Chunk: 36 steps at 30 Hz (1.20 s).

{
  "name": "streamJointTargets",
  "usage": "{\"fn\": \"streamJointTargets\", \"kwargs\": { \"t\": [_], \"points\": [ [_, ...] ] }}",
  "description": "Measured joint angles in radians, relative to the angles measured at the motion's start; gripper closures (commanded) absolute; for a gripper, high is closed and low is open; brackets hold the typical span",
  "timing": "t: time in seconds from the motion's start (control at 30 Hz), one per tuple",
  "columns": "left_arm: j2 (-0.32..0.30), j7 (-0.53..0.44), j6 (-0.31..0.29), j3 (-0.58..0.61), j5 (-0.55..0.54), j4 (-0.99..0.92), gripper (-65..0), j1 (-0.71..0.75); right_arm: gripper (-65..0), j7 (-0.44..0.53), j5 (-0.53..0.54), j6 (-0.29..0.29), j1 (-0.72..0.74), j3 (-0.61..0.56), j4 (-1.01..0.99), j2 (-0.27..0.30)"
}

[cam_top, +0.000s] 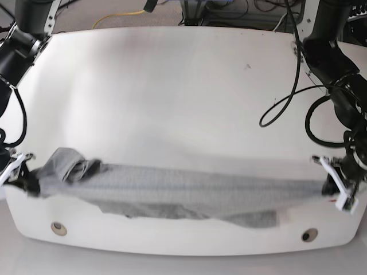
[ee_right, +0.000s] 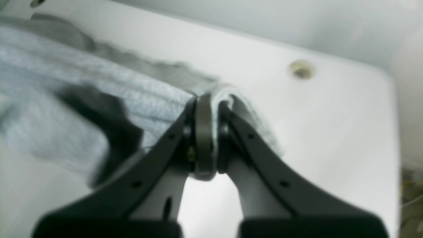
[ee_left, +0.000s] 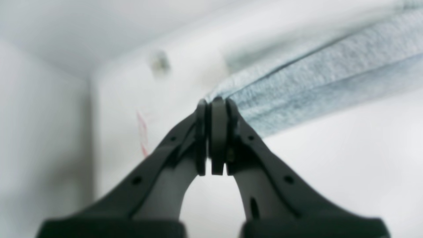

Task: Fold the T-shirt properly
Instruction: 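Swing the held shirt up and lay it down, pulling grippers apart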

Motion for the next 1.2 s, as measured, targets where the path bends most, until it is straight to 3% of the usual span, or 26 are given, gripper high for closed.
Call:
{"fn": "streamJointTargets", "kwargs": {
  "t": [0.17,0.37,0.73,0.93,1.2],
  "points": [
    [0.022,0.001,0.0,-0.101,-0.051,0.026,0.0,0.228,0.0,-0.011,-0.02,-0.002,-0.224,0.106,0.05,-0.082],
    [0.019,-0.011,0.0,-0.133,-0.105,0.023,0.0,0.439,0.0,-0.003,-0.018,0.0,-0.403,0.161,0.064,-0.16],
    [0.016,-0.056,0.0,-0.133,-0.119,0.024,0.0,0.688,0.0,0.001,-0.016,-0.001,-0.613,0.251,0.084,-0.232],
    [0.017,-0.167,0.0,-0.128,-0.106,0.024,0.0,0.761,0.0,-0.001,-0.024,-0.001,-0.639,0.28,0.084,-0.257],
    [0.018,-0.158,-0.001,-0.129,-0.118,0.031,0.0,0.695,0.0,-0.008,0.008,-0.002,-0.636,0.3,0.178,-0.259]
  ]
}}
